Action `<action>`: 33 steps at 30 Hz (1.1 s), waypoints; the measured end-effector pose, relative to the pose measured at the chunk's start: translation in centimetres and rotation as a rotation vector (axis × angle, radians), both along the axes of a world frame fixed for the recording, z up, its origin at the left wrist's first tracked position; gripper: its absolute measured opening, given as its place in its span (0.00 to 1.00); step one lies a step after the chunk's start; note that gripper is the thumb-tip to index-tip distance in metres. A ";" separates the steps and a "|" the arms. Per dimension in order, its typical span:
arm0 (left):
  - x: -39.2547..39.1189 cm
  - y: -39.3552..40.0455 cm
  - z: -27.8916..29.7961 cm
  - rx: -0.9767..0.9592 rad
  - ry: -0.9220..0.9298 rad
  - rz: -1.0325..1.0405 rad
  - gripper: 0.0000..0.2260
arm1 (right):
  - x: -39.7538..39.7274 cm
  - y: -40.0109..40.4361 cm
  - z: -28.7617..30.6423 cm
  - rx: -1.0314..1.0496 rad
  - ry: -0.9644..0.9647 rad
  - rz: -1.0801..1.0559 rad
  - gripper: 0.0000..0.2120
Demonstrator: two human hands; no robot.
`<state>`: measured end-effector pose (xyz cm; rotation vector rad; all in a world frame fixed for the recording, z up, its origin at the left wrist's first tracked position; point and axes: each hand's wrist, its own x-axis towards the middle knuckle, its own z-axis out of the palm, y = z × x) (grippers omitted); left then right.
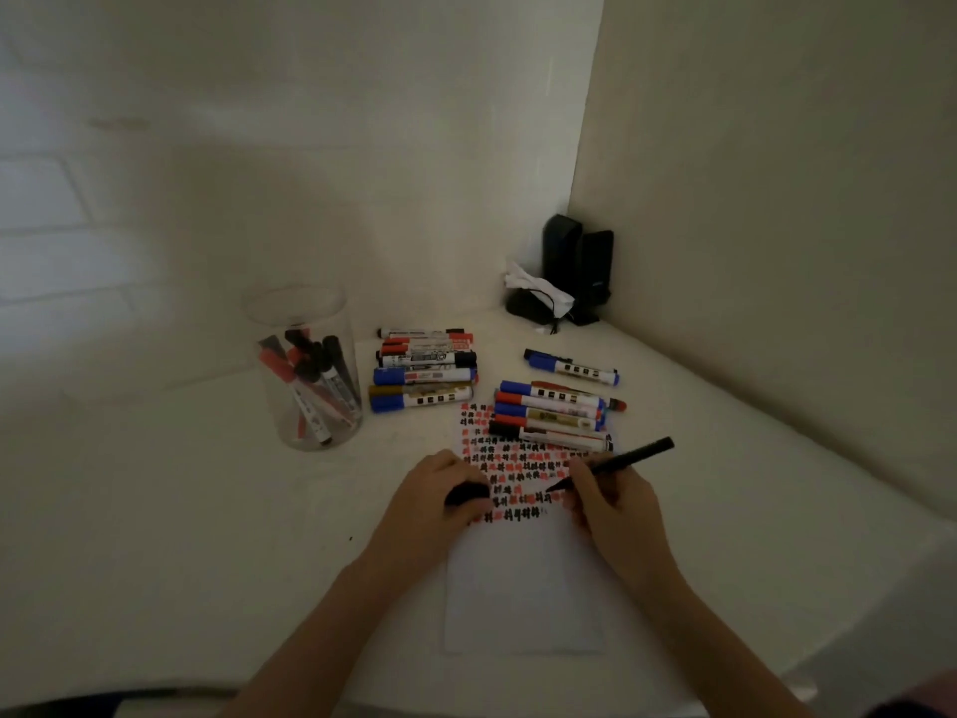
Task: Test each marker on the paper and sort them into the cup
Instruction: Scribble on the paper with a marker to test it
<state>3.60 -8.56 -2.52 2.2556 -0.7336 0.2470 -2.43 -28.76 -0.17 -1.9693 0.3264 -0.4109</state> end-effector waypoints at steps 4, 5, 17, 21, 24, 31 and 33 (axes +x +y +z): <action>0.0 0.1 0.1 -0.050 0.011 0.009 0.06 | 0.0 -0.5 -0.4 -0.027 0.020 0.014 0.08; 0.0 0.1 0.0 -0.049 0.006 0.010 0.06 | 0.0 -0.5 -0.4 -0.036 0.025 0.022 0.08; -0.4 0.1 0.4 -0.036 0.023 0.034 0.08 | -0.8 -0.5 -0.5 -0.118 0.021 0.028 0.03; -0.3 0.1 0.3 -0.028 0.014 0.033 0.09 | -0.7 -0.6 -0.5 -0.133 0.038 0.040 0.03; -0.3 0.2 0.2 -0.012 0.019 0.042 0.08 | -0.6 -0.7 -0.7 -0.125 0.032 0.065 0.03; -0.4 0.2 0.4 0.025 0.026 0.047 0.09 | -0.5 -0.5 -0.7 -0.184 0.051 0.069 0.03; -0.6 0.1 0.7 0.090 0.030 0.019 0.10 | -0.4 -0.5 -0.7 -0.192 0.055 0.066 0.03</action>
